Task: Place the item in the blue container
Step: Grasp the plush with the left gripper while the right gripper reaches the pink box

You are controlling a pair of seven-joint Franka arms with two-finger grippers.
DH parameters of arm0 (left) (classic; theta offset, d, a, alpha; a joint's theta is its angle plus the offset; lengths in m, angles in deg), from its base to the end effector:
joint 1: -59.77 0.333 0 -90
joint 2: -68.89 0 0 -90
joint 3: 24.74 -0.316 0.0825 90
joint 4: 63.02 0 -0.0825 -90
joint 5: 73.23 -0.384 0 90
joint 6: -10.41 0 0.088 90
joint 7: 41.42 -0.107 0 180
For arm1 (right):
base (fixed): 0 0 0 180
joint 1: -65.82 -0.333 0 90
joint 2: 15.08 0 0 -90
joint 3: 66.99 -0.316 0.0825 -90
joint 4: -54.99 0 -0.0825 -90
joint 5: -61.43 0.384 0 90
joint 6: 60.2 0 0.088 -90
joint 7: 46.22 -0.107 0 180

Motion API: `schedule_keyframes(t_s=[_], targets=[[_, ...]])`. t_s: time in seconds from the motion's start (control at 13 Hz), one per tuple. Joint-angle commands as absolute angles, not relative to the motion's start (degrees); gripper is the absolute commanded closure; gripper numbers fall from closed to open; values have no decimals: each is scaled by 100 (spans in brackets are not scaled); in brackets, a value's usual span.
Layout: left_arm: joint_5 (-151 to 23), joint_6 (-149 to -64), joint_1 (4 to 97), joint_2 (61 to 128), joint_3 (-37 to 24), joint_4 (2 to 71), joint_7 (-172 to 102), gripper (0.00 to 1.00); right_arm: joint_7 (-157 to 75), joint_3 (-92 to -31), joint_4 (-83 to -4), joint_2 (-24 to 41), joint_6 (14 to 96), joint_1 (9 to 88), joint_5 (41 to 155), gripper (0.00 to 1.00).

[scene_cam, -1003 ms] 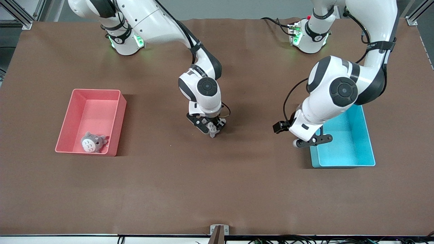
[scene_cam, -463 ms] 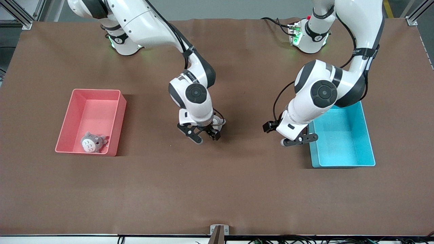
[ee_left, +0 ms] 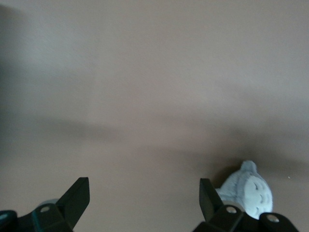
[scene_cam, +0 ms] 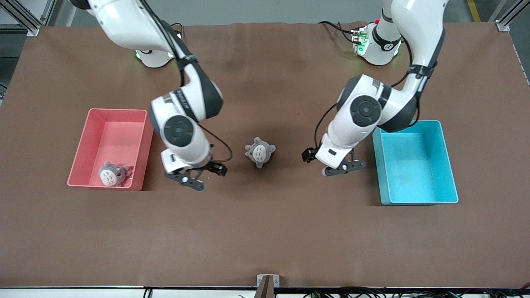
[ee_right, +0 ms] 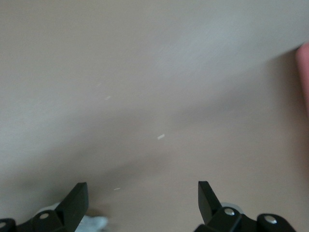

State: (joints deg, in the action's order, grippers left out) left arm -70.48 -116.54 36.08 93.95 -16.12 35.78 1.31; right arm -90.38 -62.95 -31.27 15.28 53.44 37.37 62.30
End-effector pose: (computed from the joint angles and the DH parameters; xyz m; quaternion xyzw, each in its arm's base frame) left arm 0.5681 -0.3496 0.3398 0.9919 0.1123 -0.0081 0.0582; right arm 0.6279 0.2942 0.3549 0.9850 -0.1703 -0.0147 0.0234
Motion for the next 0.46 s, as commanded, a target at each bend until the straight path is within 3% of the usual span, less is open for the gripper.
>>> schedule_keyframes(t_s=[0.0,0.39], targets=[[-7331,-11721,3140,9823,-1656,3060,812,0,-7746,-6418,-4307,481,5450,4601,6134,0],[-7559,-12088,2375,10658,-1700,2373,1359,0,-5365,-6426,-5335,-189,6054,6420,6020,0]])
